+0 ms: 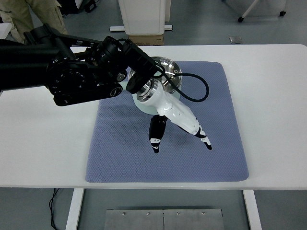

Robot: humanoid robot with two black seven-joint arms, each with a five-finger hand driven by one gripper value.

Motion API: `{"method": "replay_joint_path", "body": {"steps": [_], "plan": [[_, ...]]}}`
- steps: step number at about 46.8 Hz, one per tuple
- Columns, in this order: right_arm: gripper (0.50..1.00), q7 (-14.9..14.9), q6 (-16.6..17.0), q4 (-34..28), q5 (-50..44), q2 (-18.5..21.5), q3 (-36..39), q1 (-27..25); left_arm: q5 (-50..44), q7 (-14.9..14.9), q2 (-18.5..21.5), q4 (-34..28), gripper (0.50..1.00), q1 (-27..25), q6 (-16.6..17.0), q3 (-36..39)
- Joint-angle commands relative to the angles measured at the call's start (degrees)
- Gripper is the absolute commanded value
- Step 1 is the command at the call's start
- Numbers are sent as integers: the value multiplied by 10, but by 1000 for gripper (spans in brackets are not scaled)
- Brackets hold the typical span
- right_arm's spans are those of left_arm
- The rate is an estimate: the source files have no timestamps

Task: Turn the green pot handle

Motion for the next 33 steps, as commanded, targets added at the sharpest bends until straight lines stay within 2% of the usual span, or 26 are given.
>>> {"method": "replay_joint_path", "body": {"steps": [1, 11, 12, 15, 16, 33], "plan": [[1000, 0, 0, -1, 0, 0, 0, 0, -132, 0, 0, 43, 1000, 0, 1, -13], [1000, 0, 0, 0, 0, 0, 0, 0, -283, 0, 2, 126, 1000, 1, 1, -22], [1000, 0, 0, 0, 0, 0, 0, 0, -329, 0, 2, 156, 1000, 14, 1, -22], [1000, 0, 0, 0, 0, 0, 0, 0, -356, 0, 2, 168, 1000, 18, 2, -22], [1000, 0, 0, 0, 0, 0, 0, 0, -404, 0, 2, 180, 1000, 25, 4, -22], [1000, 0, 0, -1, 0, 0, 0, 0, -667, 0, 7, 254, 1000, 76, 37, -20]]}}
